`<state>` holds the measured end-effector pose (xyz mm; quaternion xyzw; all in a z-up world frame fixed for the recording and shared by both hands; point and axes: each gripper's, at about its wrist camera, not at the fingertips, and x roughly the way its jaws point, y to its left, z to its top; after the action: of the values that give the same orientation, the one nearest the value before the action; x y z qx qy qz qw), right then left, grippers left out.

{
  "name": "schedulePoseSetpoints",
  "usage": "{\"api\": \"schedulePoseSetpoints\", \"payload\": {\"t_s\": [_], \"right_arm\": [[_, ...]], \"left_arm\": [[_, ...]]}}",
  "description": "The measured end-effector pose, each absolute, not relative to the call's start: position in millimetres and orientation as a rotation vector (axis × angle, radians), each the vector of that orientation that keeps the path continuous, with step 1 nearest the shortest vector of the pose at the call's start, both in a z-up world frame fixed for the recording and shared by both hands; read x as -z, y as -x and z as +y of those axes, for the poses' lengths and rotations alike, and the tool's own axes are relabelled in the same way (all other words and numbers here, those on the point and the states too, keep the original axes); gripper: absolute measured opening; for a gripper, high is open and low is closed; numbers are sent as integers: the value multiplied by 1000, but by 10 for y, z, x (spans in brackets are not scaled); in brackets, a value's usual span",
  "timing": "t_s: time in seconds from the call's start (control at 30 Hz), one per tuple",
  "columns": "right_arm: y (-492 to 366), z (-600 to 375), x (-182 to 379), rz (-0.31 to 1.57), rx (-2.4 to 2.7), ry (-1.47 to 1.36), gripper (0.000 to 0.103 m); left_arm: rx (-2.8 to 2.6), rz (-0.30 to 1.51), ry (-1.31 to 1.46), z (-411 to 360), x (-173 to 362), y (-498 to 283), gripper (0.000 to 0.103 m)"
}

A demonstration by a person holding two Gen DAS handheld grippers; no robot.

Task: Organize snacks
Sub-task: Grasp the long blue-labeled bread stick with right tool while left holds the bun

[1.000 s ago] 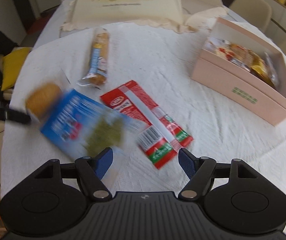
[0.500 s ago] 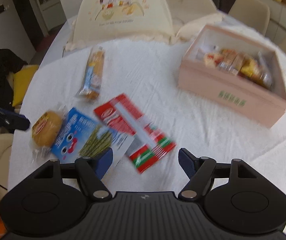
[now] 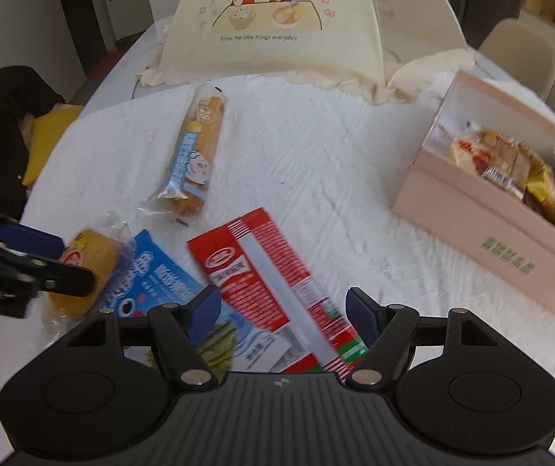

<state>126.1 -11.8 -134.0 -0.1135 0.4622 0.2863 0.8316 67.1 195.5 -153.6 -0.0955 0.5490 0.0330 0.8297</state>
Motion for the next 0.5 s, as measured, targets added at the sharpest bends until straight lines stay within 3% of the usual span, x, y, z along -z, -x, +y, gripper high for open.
{"api": "schedulePoseSetpoints", "payload": {"t_s": [0.07, 0.17, 0.27, 0.5], "right_arm": [[-1189, -154, 1334, 1004, -628, 224, 72], [-1038, -217, 1340, 1060, -668, 183, 72], [-877, -194, 1374, 1120, -745, 125, 71], [-635, 145, 1229, 1085, -901, 181, 71]], "left_arm": [[-72, 1163, 262, 2035, 1565, -647, 68], [-40, 1122, 344, 2169, 1544, -538, 58], [-51, 1092, 426, 2325, 1507, -396, 57], [-128, 992, 527, 2692, 1272, -156, 55]]}}
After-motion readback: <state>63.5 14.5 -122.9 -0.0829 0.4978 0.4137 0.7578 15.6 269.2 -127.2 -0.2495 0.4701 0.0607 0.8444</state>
